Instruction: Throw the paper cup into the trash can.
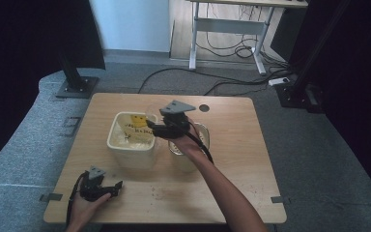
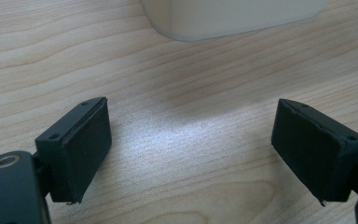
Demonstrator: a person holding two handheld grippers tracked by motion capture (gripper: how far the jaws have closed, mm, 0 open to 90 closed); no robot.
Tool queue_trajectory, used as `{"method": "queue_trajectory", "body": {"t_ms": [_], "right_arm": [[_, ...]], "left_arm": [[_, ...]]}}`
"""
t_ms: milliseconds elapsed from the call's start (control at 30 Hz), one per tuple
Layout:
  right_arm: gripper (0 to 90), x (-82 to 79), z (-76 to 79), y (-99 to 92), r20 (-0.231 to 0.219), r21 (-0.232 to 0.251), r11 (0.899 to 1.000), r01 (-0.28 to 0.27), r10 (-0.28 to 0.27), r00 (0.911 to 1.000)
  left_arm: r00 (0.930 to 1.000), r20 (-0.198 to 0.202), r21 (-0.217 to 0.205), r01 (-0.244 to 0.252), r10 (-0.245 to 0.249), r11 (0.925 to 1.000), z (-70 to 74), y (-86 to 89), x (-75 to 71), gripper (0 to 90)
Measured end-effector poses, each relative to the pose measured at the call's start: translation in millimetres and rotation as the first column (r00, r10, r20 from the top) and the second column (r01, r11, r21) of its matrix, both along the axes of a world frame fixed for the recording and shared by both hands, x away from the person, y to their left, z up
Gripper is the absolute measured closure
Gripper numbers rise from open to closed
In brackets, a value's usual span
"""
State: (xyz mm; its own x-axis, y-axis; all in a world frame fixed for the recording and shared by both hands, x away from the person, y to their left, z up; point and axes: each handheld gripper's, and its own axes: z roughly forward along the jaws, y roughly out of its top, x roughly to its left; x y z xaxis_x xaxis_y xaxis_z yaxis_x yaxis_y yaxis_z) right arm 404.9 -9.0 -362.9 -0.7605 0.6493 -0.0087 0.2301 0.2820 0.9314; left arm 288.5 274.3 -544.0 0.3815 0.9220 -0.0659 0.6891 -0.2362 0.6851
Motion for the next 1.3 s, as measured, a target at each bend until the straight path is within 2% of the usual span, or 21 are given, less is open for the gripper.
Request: {"method": "queue_trajectory", "body": {"t_ms": [100,167,200,300,367,567,700,733,767,833,933,1100,1133,1200,1300], "right_arm": [[34.3,11.6,-0.8,28.8,-0.035,-0.005,1.000,-0.027,0.027,0.9990],[29.0,20.9,-3.9,46.9,-0.064,-0.034,0.999,-0.042,0.040,0.9972],[22.3,29.6,-9.1,59.7,-0.114,-0.065,0.997,-0.034,0.027,0.9931],[19.9,35.2,-12.4,67.3,-0.141,-0.094,0.995,-0.022,0.009,0.9900],[17.4,35.7,-12.0,66.6,-0.159,-0.071,0.997,-0.024,0.013,0.9872],[16.5,28.4,-5.0,57.5,-0.138,-0.074,0.997,-0.032,0.022,0.9902],[17.0,19.7,3.7,41.3,-0.103,-0.054,0.998,-0.024,0.019,0.9945],[17.9,14.8,6.2,26.3,-0.090,-0.039,0.999,-0.010,0.006,0.9959],[17.9,14.8,6.2,26.3,-0.090,-0.039,0.999,-0.010,0.006,0.9959],[18.6,11.5,6.0,13.1,-0.076,-0.032,0.999,-0.002,-0.001,0.9971],[19.8,5.0,2.9,-11.9,-0.056,-0.018,1.000,0.020,-0.021,0.9982],[21.2,-12.9,-5.5,-57.9,-0.026,0.030,0.997,0.070,-0.069,0.9973],[21.3,-20.5,-10.6,-74.9,-0.019,0.037,0.996,0.087,-0.087,0.9961],[21.4,-23.5,-12.7,-81.5,-0.016,0.041,0.995,0.095,-0.094,0.9954],[21.8,-36.5,-21.6,-111.4,-0.004,0.068,0.989,0.129,-0.130,0.9916]], "left_arm": [[1.0000,-0.001,0.004,0.004,-0.004,1.0000,0.0,-0.2,0.4,12.1],[1.0000,-0.001,0.000,0.002,-0.002,1.0000,0.1,-0.1,1.1,12.1],[1.0000,-0.002,-0.005,-0.001,0.001,1.0000,0.2,-0.1,2.1,12.2],[1.0000,-0.002,-0.001,0.003,-0.003,1.0000,0.1,-0.1,2.0,12.2],[1.0000,-0.001,0.000,0.007,-0.007,1.0000,0.1,0.1,1.7,12.3],[0.9999,-0.007,0.002,0.008,-0.008,1.0000,0.6,-0.2,1.8,12.3],[0.9999,-0.004,0.003,0.009,-0.009,0.9999,0.3,-0.3,1.7,12.2],[1.0000,-0.003,0.002,0.009,-0.009,1.0000,0.3,-0.3,1.7,12.2],[0.9999,-0.003,0.003,0.010,-0.010,1.0000,0.2,-0.2,1.7,12.2],[1.0000,-0.001,0.003,0.009,-0.009,0.9999,0.0,-0.2,1.6,12.2],[0.9999,-0.003,0.009,0.013,-0.013,0.9999,0.2,0.2,1.3,12.2],[0.9998,0.005,0.025,0.020,-0.020,0.9995,-0.8,-1.2,1.0,11.4],[0.9997,0.009,0.035,0.021,-0.021,0.9992,-1.3,-2.1,0.8,11.2],[0.9997,0.011,0.039,0.023,-0.023,0.9990,-1.5,-2.5,0.8,11.1],[0.9996,0.014,0.048,0.024,-0.024,0.9986,-1.9,-3.2,0.7,11.0]]}}
